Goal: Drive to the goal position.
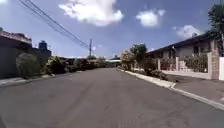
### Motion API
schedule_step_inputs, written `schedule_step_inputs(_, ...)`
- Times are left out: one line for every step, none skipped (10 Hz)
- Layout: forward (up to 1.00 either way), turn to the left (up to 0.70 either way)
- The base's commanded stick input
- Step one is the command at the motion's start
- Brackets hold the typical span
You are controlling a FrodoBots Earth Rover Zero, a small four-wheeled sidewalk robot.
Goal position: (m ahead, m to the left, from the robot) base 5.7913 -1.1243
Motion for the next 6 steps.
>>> schedule_step_inputs(0.45,0.00)
schedule_step_inputs(0.45,0.00)
schedule_step_inputs(0.45,0.00)
schedule_step_inputs(0.45,0.00)
schedule_step_inputs(0.45,0.00)
schedule_step_inputs(0.45,0.00)
